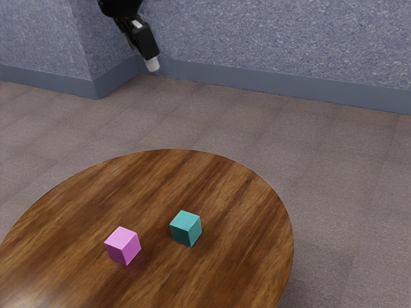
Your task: Pick up the blue block with one arm, and put the blue block on the pink block with one arm
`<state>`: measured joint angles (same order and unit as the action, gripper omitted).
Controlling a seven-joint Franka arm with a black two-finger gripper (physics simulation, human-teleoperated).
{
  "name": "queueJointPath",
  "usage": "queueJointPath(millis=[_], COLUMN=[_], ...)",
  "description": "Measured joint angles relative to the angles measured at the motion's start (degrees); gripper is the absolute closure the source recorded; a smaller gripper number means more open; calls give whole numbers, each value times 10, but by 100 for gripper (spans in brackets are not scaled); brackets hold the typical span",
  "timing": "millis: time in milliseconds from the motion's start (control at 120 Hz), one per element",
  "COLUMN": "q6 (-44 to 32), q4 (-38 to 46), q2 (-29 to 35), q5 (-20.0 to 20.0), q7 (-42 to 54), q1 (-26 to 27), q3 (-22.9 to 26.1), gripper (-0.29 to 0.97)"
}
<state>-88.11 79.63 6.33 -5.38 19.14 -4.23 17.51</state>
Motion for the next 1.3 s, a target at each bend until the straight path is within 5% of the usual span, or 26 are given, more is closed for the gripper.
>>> queueJointPath(millis=[308,475,942,1300], q6=[91,88,-121,-264], q4=[-10,21,268,375], q2=[-7,-100,-149,-155], q5=[-9,-25,-2,78], q7=[75,92,96,3], q1=[-6,20,-34,-47], q3=[13,21,30,42], gripper=[0,0,0,0])
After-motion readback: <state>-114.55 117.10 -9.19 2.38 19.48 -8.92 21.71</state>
